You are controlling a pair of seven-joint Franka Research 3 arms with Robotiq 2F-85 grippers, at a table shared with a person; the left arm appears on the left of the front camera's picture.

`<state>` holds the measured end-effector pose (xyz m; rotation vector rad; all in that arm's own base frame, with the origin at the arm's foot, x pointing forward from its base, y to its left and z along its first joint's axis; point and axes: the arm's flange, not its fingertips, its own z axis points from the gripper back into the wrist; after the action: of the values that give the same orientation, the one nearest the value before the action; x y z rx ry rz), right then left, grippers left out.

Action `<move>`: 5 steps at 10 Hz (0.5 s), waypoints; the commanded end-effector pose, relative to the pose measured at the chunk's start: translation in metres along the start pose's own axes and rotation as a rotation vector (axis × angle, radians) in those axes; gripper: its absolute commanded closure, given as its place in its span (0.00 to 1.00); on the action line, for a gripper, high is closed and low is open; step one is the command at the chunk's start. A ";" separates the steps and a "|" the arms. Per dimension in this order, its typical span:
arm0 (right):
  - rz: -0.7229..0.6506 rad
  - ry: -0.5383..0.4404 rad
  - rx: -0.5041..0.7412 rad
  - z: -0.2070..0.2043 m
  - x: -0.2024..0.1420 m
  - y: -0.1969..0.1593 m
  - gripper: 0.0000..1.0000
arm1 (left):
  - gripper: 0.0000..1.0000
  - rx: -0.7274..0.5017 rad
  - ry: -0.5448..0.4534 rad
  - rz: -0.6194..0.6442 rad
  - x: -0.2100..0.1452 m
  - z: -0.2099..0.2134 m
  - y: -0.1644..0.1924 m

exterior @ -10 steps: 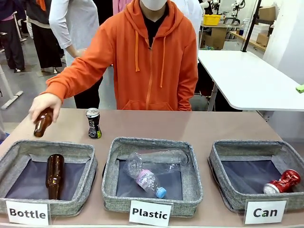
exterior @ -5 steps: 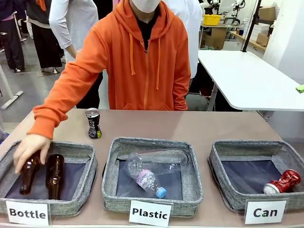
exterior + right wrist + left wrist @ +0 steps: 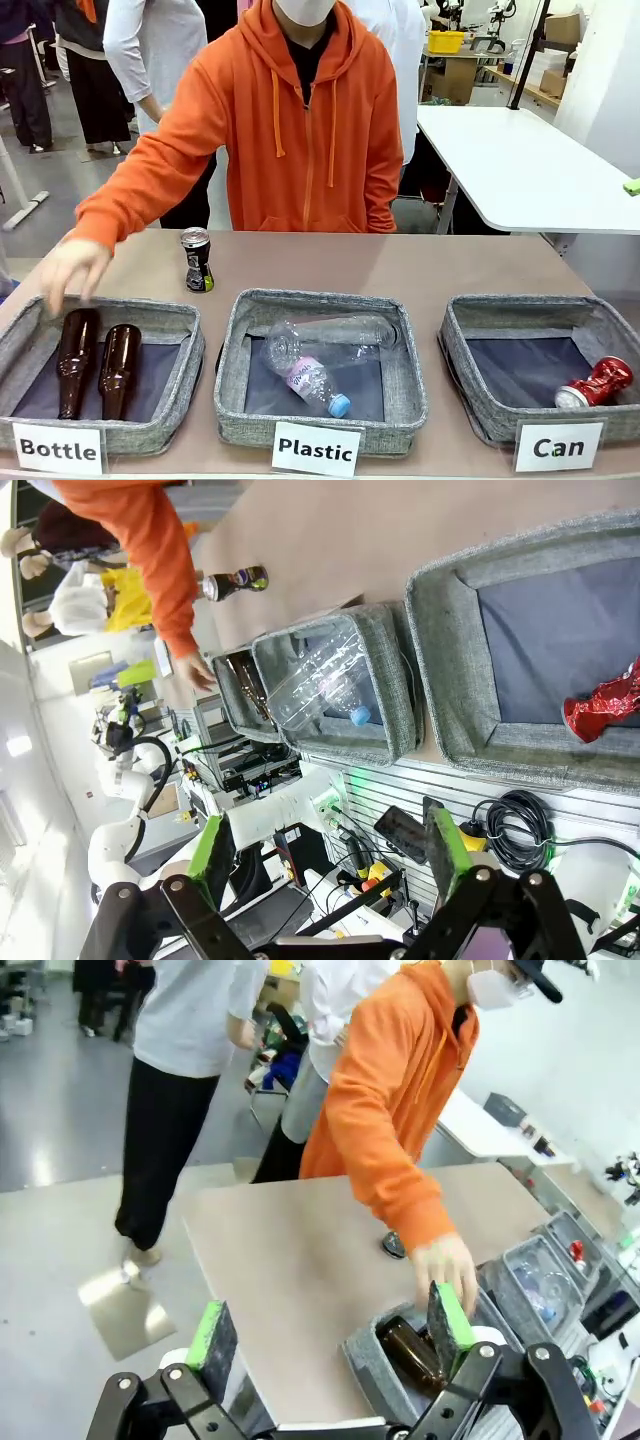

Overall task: Sort the can waste into the basket.
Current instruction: Pick up the can waste from the table and place it in the right Fabric basket.

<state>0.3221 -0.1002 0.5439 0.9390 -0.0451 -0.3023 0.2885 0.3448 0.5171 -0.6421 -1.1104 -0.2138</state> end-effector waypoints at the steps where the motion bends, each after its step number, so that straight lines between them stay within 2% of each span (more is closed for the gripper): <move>1: 0.018 0.008 -0.013 0.005 0.001 -0.001 0.00 | 0.00 0.001 -0.003 0.015 -0.007 -0.013 -0.017; 3: 0.018 0.008 -0.013 0.005 0.001 -0.001 0.00 | 0.00 -0.010 0.029 0.013 -0.007 -0.026 -0.017; 5: 0.018 0.008 -0.013 0.005 0.001 -0.001 0.00 | 0.00 -0.009 0.076 -0.034 -0.003 -0.058 -0.026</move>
<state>0.3221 -0.1002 0.5439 0.9390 -0.0450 -0.3021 0.3133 0.3030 0.5062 -0.6468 -1.0697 -0.2540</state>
